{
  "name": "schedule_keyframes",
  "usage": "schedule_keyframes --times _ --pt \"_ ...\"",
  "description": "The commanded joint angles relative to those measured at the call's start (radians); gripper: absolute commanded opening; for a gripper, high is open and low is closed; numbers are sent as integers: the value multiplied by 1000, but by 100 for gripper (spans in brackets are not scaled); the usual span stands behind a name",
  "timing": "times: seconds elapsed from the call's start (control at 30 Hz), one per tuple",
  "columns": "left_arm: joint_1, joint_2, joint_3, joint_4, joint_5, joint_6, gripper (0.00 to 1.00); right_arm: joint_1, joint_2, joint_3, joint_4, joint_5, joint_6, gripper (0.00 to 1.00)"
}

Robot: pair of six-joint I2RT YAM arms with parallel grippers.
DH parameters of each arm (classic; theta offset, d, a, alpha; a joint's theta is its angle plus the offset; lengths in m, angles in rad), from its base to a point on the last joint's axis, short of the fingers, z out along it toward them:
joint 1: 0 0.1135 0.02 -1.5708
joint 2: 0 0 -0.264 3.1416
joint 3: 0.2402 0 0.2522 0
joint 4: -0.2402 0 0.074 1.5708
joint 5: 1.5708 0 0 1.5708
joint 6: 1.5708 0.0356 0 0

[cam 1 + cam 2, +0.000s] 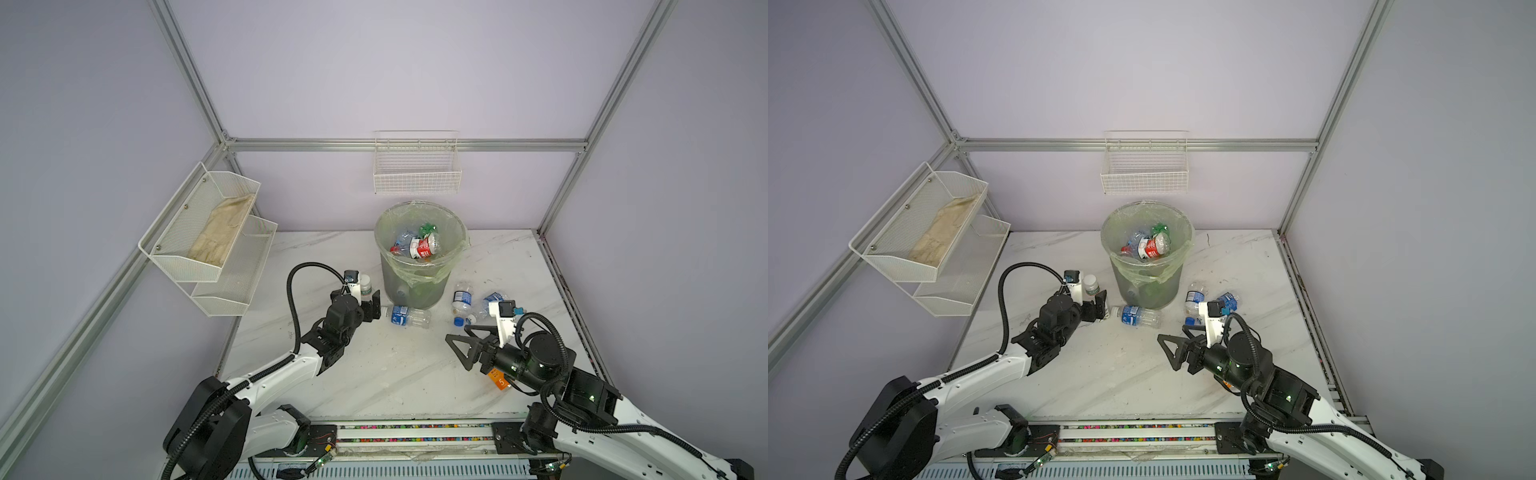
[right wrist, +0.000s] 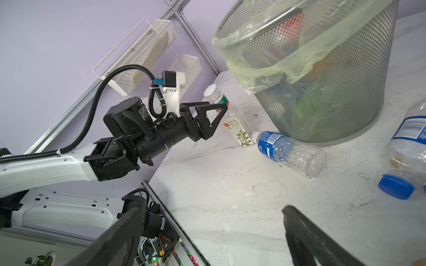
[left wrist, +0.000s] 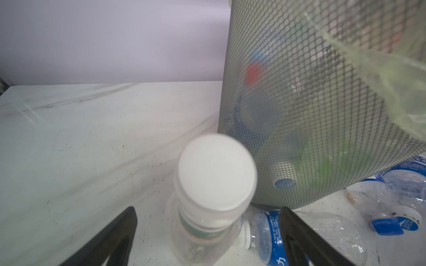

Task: Throw the plastic bottles in the bin
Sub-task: 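Close the left gripper on the white-capped green-labelled bottle while the right hovers, then lift the green-labelled bottle with the left gripper and carry it over the bin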

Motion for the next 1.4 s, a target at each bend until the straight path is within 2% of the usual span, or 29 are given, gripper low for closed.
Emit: schedule_keyframes --times 0.0,0.07,0.1,0.3,0.4,0.5,0.6,0.67,1.03,1.37 --pt "11 22 121 65 4 31 93 3 -1 -6 -8 -4 18 97" --pt "14 35 136 65 2 35 90 2 6 -3 -9 -7 19 97" --pt "18 42 141 65 4 38 85 2 8 -2 -11 -9 18 98" --pt "28 68 165 39 15 49 36 3 5 5 -24 -8 18 97" --pt "27 64 166 23 29 87 20 2 -11 -2 -34 -8 24 97" --pt "28 49 158 14 32 90 9 2 -32 -13 -39 -9 35 97" --pt "28 28 154 2 35 88 6 2 -52 -20 -45 -5 43 97" --pt "28 10 157 -17 37 88 0 2 -60 -20 -50 -3 47 97" --pt "28 -171 187 -109 37 100 0 2 -65 -26 -61 -1 62 95" --pt "28 -337 327 -177 64 125 0 2 -61 -43 -58 -3 88 93"
